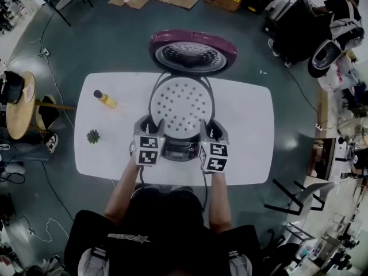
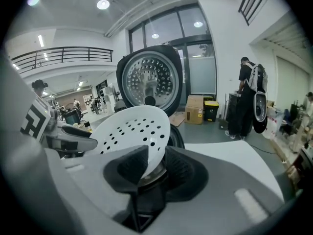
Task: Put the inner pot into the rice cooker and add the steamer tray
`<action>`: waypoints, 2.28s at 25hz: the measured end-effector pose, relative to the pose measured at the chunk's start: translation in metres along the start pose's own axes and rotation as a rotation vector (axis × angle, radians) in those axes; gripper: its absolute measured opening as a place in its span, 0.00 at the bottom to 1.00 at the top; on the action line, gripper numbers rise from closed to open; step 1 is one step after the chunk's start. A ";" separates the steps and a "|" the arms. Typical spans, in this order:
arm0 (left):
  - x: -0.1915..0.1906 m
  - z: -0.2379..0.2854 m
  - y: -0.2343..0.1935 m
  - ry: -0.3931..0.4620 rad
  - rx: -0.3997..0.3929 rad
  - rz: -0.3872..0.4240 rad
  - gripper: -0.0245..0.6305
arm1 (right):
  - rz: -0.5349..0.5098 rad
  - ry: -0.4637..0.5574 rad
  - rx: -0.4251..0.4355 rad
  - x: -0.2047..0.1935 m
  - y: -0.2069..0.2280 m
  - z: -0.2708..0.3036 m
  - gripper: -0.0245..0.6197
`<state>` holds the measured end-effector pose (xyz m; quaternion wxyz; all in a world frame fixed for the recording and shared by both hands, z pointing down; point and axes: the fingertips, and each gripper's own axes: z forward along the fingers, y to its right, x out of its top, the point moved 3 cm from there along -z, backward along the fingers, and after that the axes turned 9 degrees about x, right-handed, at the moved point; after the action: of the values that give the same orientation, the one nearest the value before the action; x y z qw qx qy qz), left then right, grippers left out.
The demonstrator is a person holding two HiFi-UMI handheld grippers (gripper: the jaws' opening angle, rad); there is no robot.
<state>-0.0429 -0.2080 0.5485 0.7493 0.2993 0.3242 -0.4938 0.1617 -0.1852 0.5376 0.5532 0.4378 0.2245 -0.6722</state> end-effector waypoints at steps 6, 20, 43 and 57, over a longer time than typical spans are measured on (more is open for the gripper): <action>-0.003 0.009 0.003 -0.025 0.005 0.016 0.33 | 0.018 -0.028 -0.003 -0.009 0.007 0.009 0.21; -0.002 0.020 0.003 -0.089 0.009 0.041 0.33 | 0.064 -0.115 0.020 -0.016 0.015 0.023 0.21; 0.007 0.005 0.004 -0.034 0.032 0.042 0.36 | 0.029 -0.060 0.031 0.000 0.014 0.007 0.21; 0.048 -0.082 0.023 0.209 0.062 0.015 0.34 | -0.089 0.154 0.047 0.047 -0.006 -0.083 0.21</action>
<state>-0.0227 -0.1635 0.4635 0.7053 0.3746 0.3830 -0.4641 0.1842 -0.1434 0.4546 0.4934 0.4905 0.2699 -0.6657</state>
